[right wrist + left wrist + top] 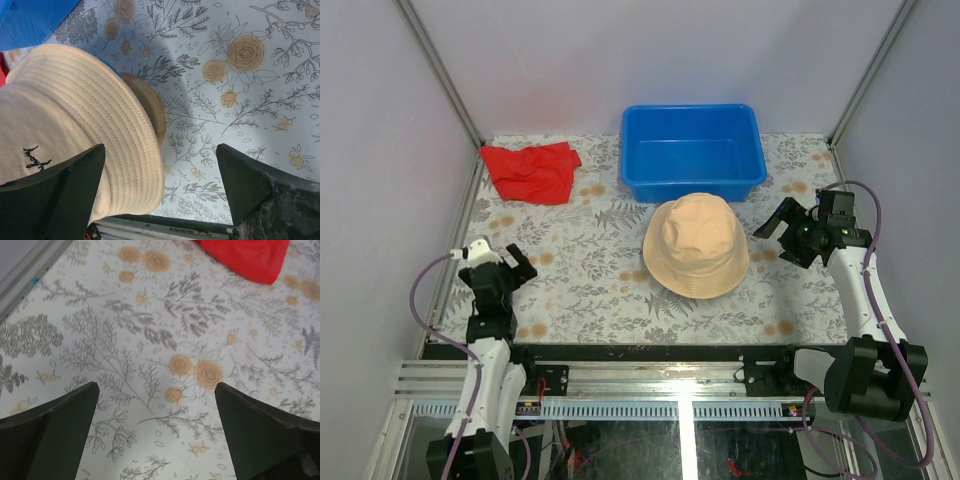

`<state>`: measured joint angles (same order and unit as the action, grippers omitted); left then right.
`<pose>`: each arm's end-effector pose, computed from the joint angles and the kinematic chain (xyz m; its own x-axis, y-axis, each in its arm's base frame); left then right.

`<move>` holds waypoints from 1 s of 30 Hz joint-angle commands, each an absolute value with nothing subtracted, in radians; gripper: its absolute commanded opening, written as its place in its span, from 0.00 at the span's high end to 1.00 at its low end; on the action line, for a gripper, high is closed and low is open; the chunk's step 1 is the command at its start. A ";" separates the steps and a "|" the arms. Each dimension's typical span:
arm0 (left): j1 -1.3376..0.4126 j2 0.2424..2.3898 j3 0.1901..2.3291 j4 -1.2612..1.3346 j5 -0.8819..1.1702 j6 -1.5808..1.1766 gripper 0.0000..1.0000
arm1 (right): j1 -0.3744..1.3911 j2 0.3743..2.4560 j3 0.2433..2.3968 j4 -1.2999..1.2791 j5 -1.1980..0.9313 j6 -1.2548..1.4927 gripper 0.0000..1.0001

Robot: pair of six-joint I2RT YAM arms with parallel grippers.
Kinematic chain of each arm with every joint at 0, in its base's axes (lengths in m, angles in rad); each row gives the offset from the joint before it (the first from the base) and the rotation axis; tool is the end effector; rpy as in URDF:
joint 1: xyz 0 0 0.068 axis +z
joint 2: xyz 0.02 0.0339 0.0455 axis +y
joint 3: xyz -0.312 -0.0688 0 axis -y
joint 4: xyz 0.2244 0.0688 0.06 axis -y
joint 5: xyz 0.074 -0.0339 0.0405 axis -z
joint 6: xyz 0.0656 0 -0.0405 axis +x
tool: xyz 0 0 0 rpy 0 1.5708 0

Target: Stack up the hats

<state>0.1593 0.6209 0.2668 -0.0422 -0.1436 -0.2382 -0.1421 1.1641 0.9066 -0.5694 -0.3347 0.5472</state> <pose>0.1226 0.0292 0.2199 -0.3026 -0.2851 -0.9095 -0.3692 0.9148 -0.1640 0.2218 -0.0100 0.3009 -0.6670 0.5919 -0.4525 0.3052 0.7711 0.5587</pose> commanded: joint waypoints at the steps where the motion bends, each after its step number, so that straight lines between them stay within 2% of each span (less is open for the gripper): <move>1: 0.166 0.514 0.116 0.165 -0.196 -0.226 0.00 | -0.137 1.141 0.918 -0.542 -0.338 0.563 0.01; 4: 0.166 0.456 0.045 0.211 -0.159 -0.216 0.00 | -0.136 1.146 0.923 -0.560 -0.318 0.560 0.01; 7: 0.167 0.419 0.010 0.244 -0.033 -0.166 0.00 | -0.137 1.147 0.924 -0.584 -0.263 0.535 0.01; 12: 0.154 0.363 -0.040 0.275 0.044 -0.123 0.00 | -0.136 1.106 0.870 -0.448 -0.307 0.519 0.01; 16: 0.137 0.232 -0.100 0.254 0.050 -0.121 0.00 | -0.136 1.053 0.830 -0.388 -0.177 0.426 0.01; 20: 0.137 0.211 -0.099 0.237 -0.005 -0.140 0.00 | -0.137 1.012 0.803 -0.416 -0.036 0.252 0.01; 22: 0.137 0.225 -0.098 0.244 0.012 -0.134 0.00 | -0.137 0.995 0.739 -0.373 -0.113 0.094 0.01; 30: 0.137 0.280 -0.090 0.280 0.049 -0.120 0.00 | -0.136 0.997 0.577 -0.158 -0.238 0.082 0.01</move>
<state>0.1417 0.2745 0.0074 0.1909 0.0319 -0.1440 -0.1421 1.0058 0.6464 -0.3180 -0.1825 0.1551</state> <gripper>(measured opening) 0.996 0.992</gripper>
